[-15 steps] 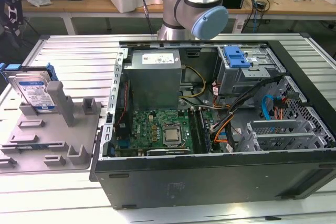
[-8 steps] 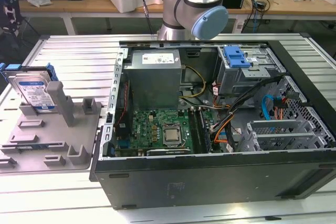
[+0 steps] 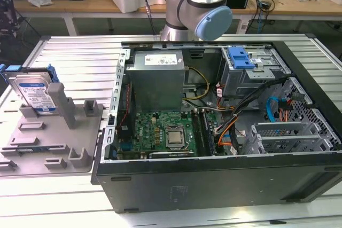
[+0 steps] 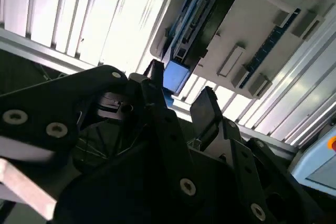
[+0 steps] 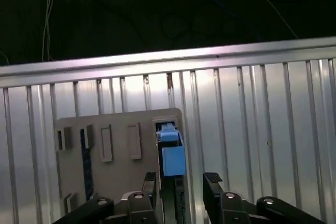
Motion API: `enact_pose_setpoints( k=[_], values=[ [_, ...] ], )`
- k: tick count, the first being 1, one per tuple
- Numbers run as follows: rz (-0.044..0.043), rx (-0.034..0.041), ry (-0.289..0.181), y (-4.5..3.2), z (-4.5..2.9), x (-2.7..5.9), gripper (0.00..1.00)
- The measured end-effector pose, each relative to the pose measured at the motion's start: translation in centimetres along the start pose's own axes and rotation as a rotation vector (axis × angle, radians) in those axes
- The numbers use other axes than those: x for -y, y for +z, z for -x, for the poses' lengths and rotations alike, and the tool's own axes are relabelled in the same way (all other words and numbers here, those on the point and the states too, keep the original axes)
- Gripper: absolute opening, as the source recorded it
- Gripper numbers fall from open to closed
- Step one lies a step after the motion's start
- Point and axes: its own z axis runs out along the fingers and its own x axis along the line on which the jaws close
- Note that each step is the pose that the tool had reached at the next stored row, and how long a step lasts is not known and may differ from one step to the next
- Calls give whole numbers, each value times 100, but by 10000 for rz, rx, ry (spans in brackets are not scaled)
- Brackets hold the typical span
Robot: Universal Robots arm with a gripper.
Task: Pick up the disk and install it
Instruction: 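Pick up the disk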
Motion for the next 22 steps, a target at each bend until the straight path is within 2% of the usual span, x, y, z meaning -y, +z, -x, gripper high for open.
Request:
enact_pose_setpoints(
  k=[3, 4, 17, 22],
  values=[
    [-6, -27, -861, 6, 0, 0, 48],
    [-10, -27, -918, 8, 0, -3, 48],
    [-7, -29, -927, 7, 0, -3, 48],
    [-8, -28, -928, 45, -1, -15, 48]
  ],
)
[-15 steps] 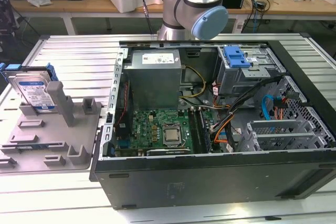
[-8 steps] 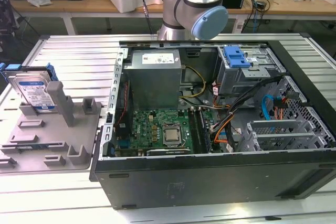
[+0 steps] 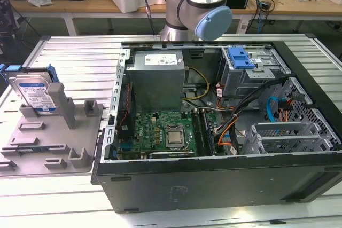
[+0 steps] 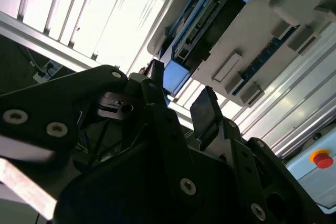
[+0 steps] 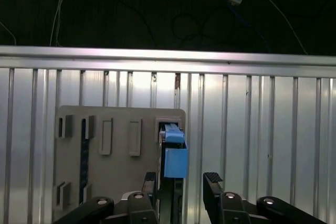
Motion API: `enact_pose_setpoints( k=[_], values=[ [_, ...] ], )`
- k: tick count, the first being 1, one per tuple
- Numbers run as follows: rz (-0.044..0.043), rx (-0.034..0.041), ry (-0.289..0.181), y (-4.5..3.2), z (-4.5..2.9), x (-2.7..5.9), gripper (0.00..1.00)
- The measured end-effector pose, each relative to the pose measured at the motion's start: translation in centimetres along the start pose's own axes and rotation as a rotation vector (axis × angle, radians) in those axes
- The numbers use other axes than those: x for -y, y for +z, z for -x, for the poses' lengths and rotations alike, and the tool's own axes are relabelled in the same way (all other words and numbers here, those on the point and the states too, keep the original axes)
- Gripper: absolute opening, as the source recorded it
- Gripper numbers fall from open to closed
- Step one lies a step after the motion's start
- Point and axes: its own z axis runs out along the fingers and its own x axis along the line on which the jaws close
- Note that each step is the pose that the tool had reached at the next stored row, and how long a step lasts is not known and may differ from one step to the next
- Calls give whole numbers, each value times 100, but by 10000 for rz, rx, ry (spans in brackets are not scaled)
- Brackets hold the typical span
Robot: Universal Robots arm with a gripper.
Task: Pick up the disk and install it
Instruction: 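Pick up the disk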
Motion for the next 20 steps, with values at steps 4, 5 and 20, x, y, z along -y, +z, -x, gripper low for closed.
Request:
enact_pose_setpoints(
  k=[4, 5, 20],
  values=[
    [0, -1, 1, 34, 1, -7, 48],
    [0, -1, 1, 46, 1, -9, 48],
    [0, -14, 1, 197, 3, -38, 48]
  ],
)
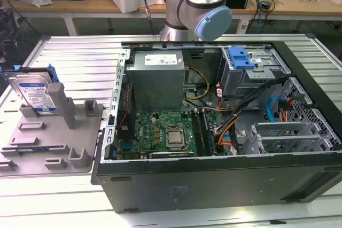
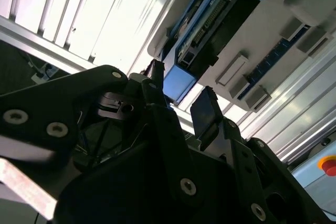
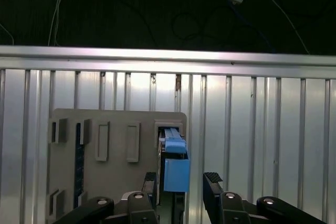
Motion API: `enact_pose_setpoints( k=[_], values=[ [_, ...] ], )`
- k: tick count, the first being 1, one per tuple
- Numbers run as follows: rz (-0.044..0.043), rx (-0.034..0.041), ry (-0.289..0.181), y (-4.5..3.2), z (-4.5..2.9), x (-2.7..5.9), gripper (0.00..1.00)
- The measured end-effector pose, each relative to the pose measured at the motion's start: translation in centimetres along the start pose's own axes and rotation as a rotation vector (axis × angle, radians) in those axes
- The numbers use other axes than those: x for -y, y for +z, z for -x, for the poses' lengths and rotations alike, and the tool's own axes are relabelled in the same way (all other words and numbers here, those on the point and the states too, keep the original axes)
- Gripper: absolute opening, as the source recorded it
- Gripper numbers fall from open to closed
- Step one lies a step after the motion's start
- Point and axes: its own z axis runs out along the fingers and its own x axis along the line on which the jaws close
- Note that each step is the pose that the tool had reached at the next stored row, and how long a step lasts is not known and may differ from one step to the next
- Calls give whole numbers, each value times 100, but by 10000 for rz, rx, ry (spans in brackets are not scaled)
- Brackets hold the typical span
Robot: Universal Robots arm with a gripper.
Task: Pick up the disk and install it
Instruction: 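Pick up the disk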
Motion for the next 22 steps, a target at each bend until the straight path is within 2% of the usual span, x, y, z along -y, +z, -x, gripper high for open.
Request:
enact_pose_setpoints(
  k=[22],
  values=[
    [1, -35, 1, 118, -19, 2, 48]
  ],
)
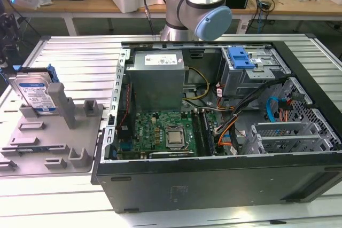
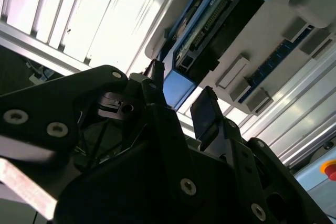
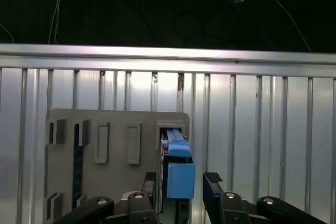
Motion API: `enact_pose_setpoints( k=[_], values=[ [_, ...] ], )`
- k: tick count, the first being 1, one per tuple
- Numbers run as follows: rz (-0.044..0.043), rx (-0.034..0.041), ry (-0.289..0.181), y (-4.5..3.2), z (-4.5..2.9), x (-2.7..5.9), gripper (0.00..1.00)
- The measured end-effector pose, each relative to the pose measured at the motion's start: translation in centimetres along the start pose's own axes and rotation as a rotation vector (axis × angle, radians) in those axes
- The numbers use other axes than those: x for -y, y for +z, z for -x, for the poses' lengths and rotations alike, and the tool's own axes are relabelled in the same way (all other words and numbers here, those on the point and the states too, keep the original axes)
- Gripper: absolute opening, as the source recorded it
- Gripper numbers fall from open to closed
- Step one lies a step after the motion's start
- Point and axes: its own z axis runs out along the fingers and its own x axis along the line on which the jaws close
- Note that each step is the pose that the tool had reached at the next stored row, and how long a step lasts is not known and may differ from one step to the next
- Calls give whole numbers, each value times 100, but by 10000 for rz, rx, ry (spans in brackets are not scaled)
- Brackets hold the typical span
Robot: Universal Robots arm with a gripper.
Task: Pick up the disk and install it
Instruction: 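Pick up the disk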
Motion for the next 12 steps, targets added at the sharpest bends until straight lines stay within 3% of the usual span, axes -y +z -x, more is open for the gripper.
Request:
enact_pose_setpoints(
  k=[12],
  values=[
    [2, -40, 1, 106, 2, -16, 48]
  ],
)
